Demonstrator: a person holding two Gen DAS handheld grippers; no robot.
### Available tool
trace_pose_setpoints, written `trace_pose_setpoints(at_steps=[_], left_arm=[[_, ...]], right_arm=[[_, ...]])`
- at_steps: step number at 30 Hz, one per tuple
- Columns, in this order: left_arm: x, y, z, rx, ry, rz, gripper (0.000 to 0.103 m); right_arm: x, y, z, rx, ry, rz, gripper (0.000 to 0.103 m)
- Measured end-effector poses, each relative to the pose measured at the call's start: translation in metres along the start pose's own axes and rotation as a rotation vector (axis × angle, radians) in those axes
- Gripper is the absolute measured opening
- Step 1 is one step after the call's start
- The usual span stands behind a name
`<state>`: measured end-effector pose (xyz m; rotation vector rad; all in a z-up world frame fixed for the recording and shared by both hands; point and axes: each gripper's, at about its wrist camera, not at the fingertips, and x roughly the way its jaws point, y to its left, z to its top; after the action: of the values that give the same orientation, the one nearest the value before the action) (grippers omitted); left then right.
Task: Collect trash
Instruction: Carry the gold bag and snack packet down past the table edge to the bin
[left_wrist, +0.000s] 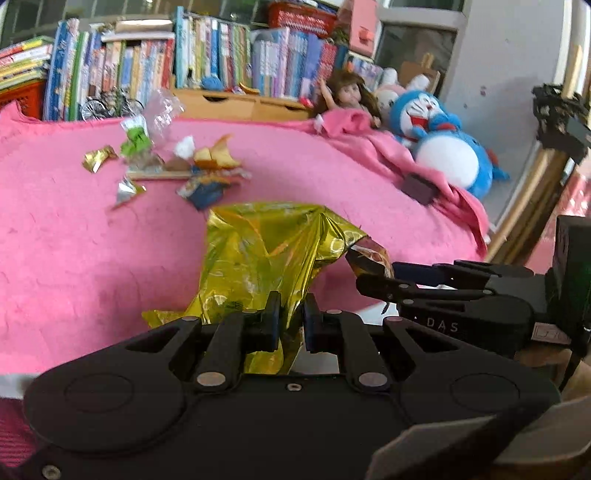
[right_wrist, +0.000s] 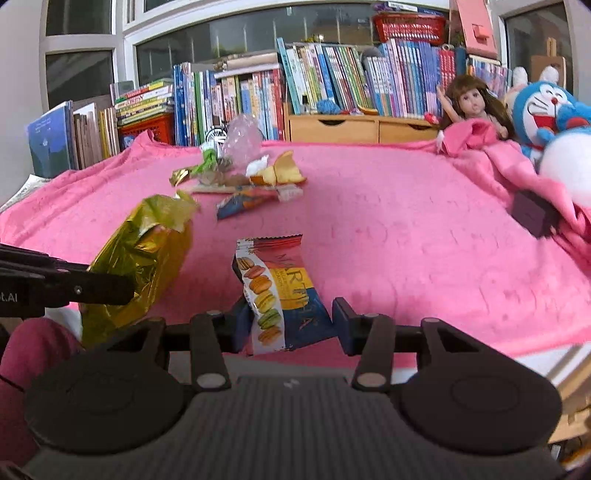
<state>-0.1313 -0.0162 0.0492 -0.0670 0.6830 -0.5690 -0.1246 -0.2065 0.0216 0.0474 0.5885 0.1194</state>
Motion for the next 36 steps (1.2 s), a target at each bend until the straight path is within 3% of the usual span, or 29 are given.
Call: trace_pose_setpoints(at_steps=[11,26,36], left_arm=[[0.009,-0.016,-0.022,0.049,0.112,-0.058,0.011],[0.062,-0.007,-0.068,0.040,0.292,0.005,0.011],[0.091,-0.005,-0.097,0.036,0.403,0.018,0.011]], right_arm=[[-0.002,-0.001,-0.035,0.035,0.106,-0.013,0.051],[0.027,0.000,-0.079,0.098,0.264,-0.009,0.051],[0.043,0.000,-0.091,0.117,0.320,-0.015,0.051]])
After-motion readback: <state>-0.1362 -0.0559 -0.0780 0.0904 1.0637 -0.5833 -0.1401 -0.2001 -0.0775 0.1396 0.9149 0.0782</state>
